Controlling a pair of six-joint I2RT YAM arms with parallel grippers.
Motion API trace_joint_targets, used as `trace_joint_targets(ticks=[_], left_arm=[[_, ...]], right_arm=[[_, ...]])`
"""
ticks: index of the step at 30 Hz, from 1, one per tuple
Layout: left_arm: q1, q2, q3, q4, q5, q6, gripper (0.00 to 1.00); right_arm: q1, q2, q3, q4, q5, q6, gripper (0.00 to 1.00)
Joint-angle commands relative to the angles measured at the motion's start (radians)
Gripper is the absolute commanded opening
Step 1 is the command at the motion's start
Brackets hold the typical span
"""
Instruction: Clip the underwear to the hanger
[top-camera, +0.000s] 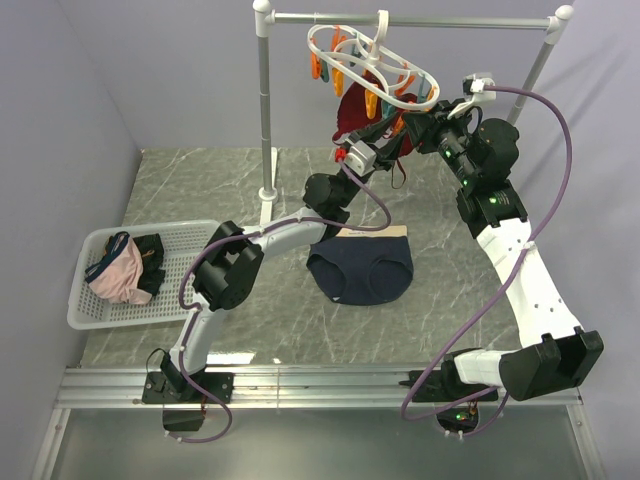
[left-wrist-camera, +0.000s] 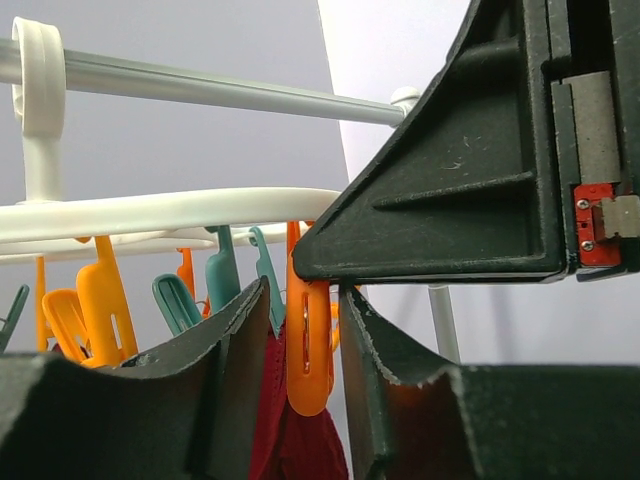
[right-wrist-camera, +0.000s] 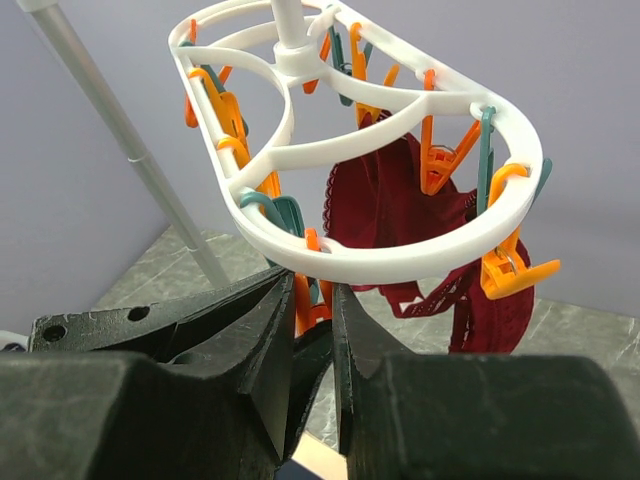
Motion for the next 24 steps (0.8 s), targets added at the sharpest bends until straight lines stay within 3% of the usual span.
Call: trace_joint_targets(ticks=[1,19,24], left_arm=[[0.007,-0.006,0.020,0.029,0.013,-0.040,0.40],[0.010,-0.012,-0.011,-0.007,0.059,-0.059,0.36],[0.011,-0.009,0.006,-0.008,0.051,-0.060,0.24]], right_arm=[[-0.006,-0.028,0.009,0.033,-0.005,0.011,0.00],[-0.006,-0.031,0.003,0.031,-0.003,0.014,0.00],[-0.005,-0.030,0.000,0.025,-0.007,0.011,0.00]])
